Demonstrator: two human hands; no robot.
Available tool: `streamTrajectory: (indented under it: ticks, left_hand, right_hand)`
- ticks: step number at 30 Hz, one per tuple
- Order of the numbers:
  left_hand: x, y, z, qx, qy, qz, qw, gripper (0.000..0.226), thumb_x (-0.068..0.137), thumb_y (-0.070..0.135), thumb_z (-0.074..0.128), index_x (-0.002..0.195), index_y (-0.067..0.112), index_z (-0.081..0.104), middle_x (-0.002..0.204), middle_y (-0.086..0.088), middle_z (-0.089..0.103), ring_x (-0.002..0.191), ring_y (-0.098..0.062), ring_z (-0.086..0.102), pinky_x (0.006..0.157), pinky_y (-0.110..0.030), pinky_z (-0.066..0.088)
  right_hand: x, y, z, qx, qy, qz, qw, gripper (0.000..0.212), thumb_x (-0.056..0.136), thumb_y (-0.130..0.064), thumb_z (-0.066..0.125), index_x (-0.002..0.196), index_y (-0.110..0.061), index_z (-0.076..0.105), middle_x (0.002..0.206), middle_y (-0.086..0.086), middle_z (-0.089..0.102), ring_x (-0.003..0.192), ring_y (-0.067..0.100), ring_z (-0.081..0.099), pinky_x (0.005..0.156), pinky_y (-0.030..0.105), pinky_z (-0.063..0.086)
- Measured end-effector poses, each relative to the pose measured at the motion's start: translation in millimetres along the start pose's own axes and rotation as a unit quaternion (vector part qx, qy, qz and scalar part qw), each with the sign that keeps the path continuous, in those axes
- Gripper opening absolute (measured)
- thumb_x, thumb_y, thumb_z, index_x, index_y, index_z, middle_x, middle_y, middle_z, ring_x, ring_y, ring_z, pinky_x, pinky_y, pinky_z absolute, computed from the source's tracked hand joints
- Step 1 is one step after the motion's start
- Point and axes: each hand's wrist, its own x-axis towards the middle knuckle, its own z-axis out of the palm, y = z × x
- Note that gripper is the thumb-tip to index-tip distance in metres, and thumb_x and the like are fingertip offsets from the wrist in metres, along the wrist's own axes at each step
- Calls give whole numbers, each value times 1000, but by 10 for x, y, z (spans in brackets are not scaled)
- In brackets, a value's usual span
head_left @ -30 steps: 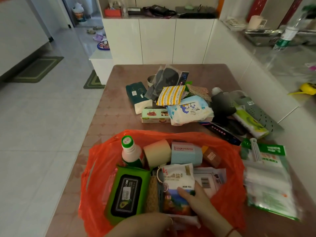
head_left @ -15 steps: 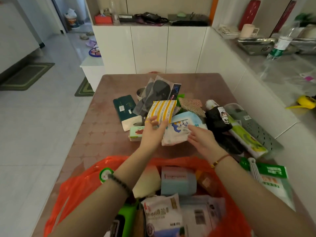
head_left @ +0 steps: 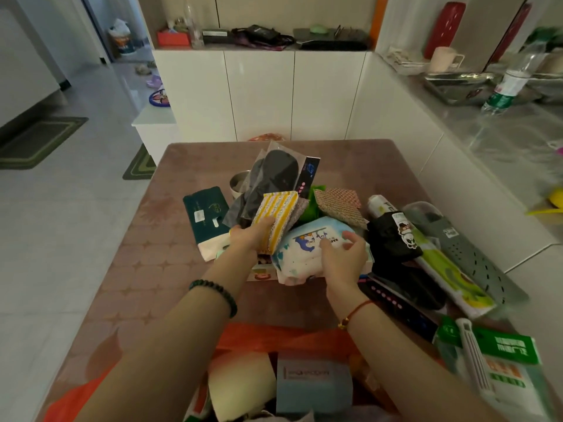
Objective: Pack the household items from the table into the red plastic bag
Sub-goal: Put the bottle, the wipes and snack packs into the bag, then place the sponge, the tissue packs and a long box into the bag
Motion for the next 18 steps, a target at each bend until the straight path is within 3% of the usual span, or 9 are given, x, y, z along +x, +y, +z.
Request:
streamTrajectory:
  ticks: [3, 7, 11, 14, 16, 18]
  left_hand:
    - [-111, 55, 17, 88, -29, 4, 996, 91, 71, 37, 76, 143, 9, 27, 143, -11, 41, 124, -29, 48, 89, -35, 42]
    - [-166, 85, 29, 188, -46, 39, 980, 81, 72, 37, 75, 137, 8, 36, 137, -11, 49, 118, -25, 54, 79, -31, 44]
    - [-244, 65, 26, 283, -67, 121, 949, 79, 69, 45, 74, 133, 15, 38, 131, -6, 47, 117, -21, 51, 92, -33, 49]
    - [-323, 111, 43, 318, -72, 193, 926, 69, 66, 55, 72, 120, 25, 42, 119, 4, 33, 112, -12, 42, 98, -31, 45]
    - [-328, 152, 53, 286, -110, 226, 925, 62, 64, 55, 73, 111, 28, 45, 117, 3, 47, 109, -13, 53, 94, -34, 51]
    - [-394, 210, 55, 225, -152, 235, 933, 46, 73, 39, 73, 109, 25, 49, 107, 5, 62, 93, -8, 63, 77, -23, 57]
  right_hand:
    - [-9, -146, 62, -12, -41, -75, 996, 47, 83, -20, 64, 125, -14, 45, 115, 3, 45, 108, 22, 52, 94, 41, 49]
    - [62, -408, 282, 43, -169, 52, 983, 59, 81, -18, 69, 131, -9, 38, 108, 2, 54, 103, 21, 56, 89, 33, 48]
    - [178, -416, 332, 11, -198, 61, 978, 52, 79, -14, 71, 124, -12, 46, 118, 6, 61, 109, 23, 59, 84, 36, 49]
    - [232, -450, 212, 41, -242, 28, 969, 44, 80, -15, 69, 121, -17, 54, 116, 3, 65, 108, 21, 62, 89, 40, 51]
    - [292, -510, 113, 39, -283, -6, 958, 40, 82, -18, 68, 120, -17, 57, 116, 3, 67, 105, 20, 64, 91, 42, 52]
    - [375, -597, 22, 18, -335, -36, 941, 33, 88, -26, 60, 119, -17, 58, 115, 3, 67, 102, 18, 66, 90, 40, 53]
